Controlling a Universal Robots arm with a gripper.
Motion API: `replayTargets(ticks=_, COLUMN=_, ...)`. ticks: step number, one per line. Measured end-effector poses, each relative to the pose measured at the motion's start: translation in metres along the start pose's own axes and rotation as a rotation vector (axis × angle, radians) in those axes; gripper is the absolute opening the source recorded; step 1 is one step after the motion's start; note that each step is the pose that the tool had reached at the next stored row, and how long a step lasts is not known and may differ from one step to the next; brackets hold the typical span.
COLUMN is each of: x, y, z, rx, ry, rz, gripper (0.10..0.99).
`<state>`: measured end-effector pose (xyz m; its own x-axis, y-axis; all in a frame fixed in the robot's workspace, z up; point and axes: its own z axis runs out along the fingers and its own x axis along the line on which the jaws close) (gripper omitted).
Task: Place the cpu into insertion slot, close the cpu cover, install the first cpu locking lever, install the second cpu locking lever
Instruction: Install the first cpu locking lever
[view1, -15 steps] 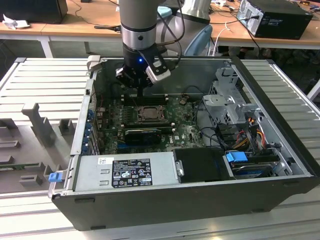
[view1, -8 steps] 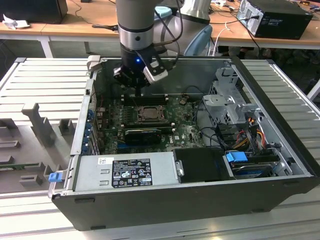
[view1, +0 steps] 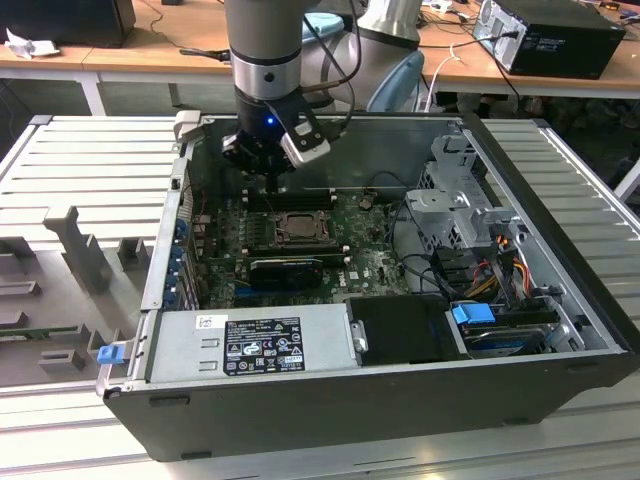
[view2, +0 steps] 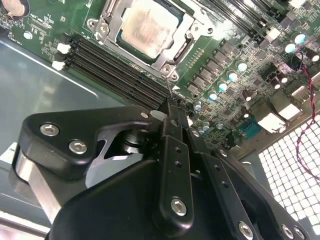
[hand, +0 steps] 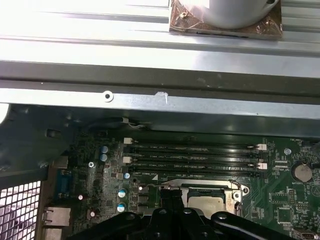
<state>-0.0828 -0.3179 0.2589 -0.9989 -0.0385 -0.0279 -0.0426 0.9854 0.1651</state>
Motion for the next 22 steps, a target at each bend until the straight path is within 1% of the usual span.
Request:
replayTargets(ticks=3, x=0.0036, y=0.0001, z=-0.0001, rx=0.0, ry=0.0, rz=0.0, gripper=0.106)
replayTargets(ticks=6, x=0.01, y=0.0004, z=-0.0001, rx=0.0, ry=-0.0002, rz=0.0, gripper=0.106)
replayTargets(ticks=11, x=0.0167, y=0.0001, z=0.0001, rx=0.0, ry=0.0001, rz=0.0, gripper=0.106)
replayTargets(ticks=18, x=0.0232, y=-0.0004, z=0.0002, rx=0.0, ry=-0.0001, rz=0.0, gripper=0.106)
replayTargets(ticks=22, x=0.0284, y=-0.0003, z=0.0, rx=0.0, ry=0.0, rz=0.0, gripper=0.106)
